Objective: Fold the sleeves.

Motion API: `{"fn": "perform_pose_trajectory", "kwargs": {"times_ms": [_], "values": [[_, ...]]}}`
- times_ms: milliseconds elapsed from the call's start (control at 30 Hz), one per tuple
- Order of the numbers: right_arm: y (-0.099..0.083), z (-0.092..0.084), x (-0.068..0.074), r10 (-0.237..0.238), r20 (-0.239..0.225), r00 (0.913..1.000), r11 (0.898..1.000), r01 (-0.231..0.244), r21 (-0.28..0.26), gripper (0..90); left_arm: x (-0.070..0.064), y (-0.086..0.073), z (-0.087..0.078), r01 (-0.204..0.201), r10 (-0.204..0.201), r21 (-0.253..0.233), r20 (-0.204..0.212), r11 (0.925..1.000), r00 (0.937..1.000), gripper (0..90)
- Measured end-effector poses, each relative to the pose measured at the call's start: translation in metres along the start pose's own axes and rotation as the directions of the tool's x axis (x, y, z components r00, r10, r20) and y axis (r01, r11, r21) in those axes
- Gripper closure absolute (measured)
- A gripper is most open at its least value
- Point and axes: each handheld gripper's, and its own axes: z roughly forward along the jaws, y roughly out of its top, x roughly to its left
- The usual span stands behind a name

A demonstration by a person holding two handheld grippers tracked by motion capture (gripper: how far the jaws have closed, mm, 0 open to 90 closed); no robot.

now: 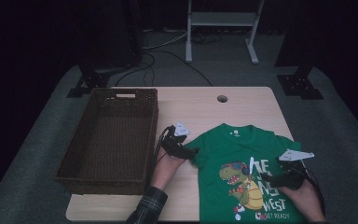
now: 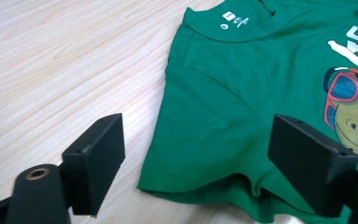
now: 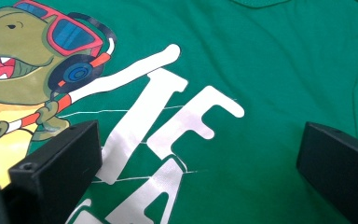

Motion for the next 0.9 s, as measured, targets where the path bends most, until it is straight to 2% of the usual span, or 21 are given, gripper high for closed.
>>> {"fn": "perform_pose_trajectory", "kwargs": {"times_ms": [233,267,433,567,700,900], "values": [[0.000,0.000,0.000,0.000,0.000,1.0000,1.000,0.000,0.000,0.0,0.005,0.002,0.003,-0.004,0.004,0.018,-0.005,0.9998,1.0000,25.6],[0.000,0.000,0.000,0.000,0.000,1.0000,1.000,0.000,0.000,0.0,0.006,0.002,0.005,-0.004,0.004,0.027,0.001,0.9996,1.0000,30.2],[0.000,0.000,0.000,0.000,0.000,1.0000,1.000,0.000,0.000,0.0,0.010,0.003,0.008,0.010,-0.009,0.044,-0.017,0.9990,0.9998,33.8],[0.000,0.000,0.000,0.000,0.000,1.0000,1.000,0.000,0.000,0.0,0.012,0.003,0.009,0.005,-0.004,0.048,-0.015,0.9989,0.9999,41.1],[0.000,0.000,0.000,0.000,0.000,1.0000,1.000,0.000,0.000,0.0,0.014,0.001,0.012,0.018,-0.017,0.062,-0.022,0.9979,0.9996,44.3],[0.000,0.000,0.000,0.000,0.000,1.0000,1.000,0.000,0.000,0.0,0.018,-0.001,0.015,0.053,-0.048,0.083,-0.060,0.9952,0.9971,48.8]]}}
